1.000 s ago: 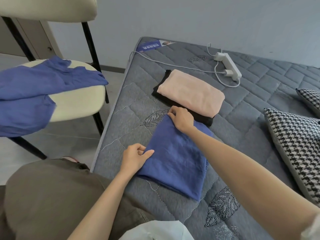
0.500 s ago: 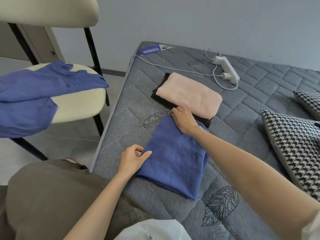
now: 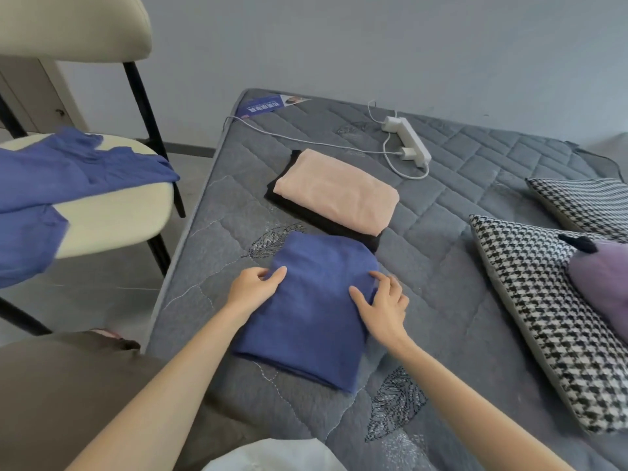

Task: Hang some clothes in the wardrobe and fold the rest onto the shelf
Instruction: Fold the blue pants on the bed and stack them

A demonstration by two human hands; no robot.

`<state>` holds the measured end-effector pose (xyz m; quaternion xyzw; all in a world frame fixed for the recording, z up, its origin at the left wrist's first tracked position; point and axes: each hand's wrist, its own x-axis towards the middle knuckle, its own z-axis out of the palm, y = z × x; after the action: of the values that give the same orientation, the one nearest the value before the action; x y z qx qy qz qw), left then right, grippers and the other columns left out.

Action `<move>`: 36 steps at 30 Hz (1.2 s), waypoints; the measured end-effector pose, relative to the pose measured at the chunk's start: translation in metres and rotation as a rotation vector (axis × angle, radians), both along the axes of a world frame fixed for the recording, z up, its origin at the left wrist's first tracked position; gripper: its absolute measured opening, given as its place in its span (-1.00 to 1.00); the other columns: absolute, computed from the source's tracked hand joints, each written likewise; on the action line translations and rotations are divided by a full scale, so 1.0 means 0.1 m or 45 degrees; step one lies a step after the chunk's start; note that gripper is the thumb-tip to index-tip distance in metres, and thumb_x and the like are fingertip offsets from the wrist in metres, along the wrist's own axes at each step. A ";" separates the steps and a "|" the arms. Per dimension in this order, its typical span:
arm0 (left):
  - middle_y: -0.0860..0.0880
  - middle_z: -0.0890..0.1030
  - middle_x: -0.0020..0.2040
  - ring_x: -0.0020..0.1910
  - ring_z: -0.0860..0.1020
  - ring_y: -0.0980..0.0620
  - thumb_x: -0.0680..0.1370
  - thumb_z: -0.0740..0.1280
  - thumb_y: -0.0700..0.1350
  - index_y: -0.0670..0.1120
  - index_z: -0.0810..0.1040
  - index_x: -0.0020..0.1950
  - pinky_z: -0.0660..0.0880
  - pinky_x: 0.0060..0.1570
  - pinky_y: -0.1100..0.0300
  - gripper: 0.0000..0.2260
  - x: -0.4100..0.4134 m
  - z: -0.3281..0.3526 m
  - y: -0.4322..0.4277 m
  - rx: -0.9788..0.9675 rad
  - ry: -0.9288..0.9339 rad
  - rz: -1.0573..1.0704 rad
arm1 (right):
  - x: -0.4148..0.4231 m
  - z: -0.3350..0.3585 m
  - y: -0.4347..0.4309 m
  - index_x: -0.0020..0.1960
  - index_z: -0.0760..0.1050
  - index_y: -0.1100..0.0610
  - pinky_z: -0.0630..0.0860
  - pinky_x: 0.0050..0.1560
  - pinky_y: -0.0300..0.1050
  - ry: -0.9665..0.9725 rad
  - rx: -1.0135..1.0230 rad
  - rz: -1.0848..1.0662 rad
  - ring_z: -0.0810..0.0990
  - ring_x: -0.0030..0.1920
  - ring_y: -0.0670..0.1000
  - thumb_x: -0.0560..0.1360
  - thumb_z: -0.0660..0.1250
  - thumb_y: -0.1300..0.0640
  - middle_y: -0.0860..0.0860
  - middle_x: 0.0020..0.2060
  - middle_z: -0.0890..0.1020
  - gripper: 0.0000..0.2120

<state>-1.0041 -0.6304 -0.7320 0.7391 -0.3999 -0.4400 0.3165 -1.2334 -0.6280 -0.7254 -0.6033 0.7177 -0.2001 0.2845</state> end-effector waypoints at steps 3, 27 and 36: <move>0.01 0.62 -0.06 -0.09 0.57 0.03 0.51 0.33 0.17 -0.06 0.56 -0.12 0.48 -0.13 0.17 -0.71 -0.02 0.01 -0.02 0.038 0.056 -0.014 | 0.05 -0.08 0.16 0.53 0.04 0.15 0.04 0.48 0.07 -0.282 0.047 -0.183 0.01 0.49 0.14 0.56 0.25 -0.12 0.11 0.50 0.13 -0.31; 0.06 0.61 0.01 -0.07 0.58 0.10 0.60 0.28 -0.02 0.07 0.48 0.11 0.50 -0.18 0.18 -0.90 0.14 0.18 0.19 -0.063 0.729 0.166 | 0.38 0.11 -0.15 0.37 0.30 0.05 0.61 -0.10 -0.12 -1.194 0.462 -0.198 0.63 0.07 0.01 0.43 0.49 0.05 0.00 0.16 0.59 -0.40; 0.03 0.66 0.07 -0.01 0.64 0.07 0.57 0.29 0.04 0.11 0.50 0.22 0.55 -0.19 0.16 -0.77 0.43 0.63 -0.04 -0.155 1.189 0.349 | 0.77 1.04 -1.02 0.23 0.46 -0.15 0.52 0.13 -0.09 -0.751 0.232 0.444 0.59 0.11 -0.11 0.36 0.51 -0.10 -0.13 0.11 0.62 -0.52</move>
<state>-0.9612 -0.6340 -0.6685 0.4889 -0.1392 -0.6546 0.5596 -1.1560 -0.7297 -0.6216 -0.6054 0.5057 -0.2492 0.5619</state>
